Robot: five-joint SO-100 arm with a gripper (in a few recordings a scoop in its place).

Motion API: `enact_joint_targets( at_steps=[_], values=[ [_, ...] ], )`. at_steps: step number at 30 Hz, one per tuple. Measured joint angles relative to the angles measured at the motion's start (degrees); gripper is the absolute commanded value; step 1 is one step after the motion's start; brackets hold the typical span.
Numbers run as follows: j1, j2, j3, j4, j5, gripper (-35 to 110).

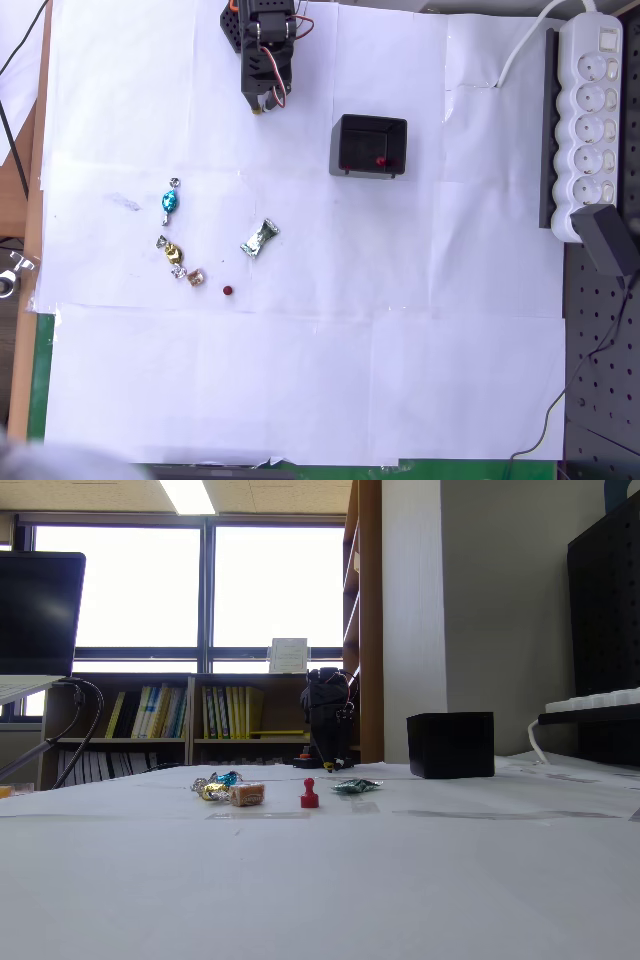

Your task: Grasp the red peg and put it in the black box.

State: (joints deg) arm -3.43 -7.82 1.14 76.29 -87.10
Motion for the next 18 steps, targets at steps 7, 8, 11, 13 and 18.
enact_joint_targets(
  at_steps=[7,8,11,13,18],
  values=[
    [0.00,0.00,0.00,0.00,0.35,0],
    [0.00,0.00,0.00,0.00,0.44,0],
    [0.00,0.00,0.00,0.00,-0.18,0],
    [0.00,0.00,0.00,-0.09,-3.69,0],
    [-0.18,0.00,0.00,-9.40,-4.22,0]
  ],
)
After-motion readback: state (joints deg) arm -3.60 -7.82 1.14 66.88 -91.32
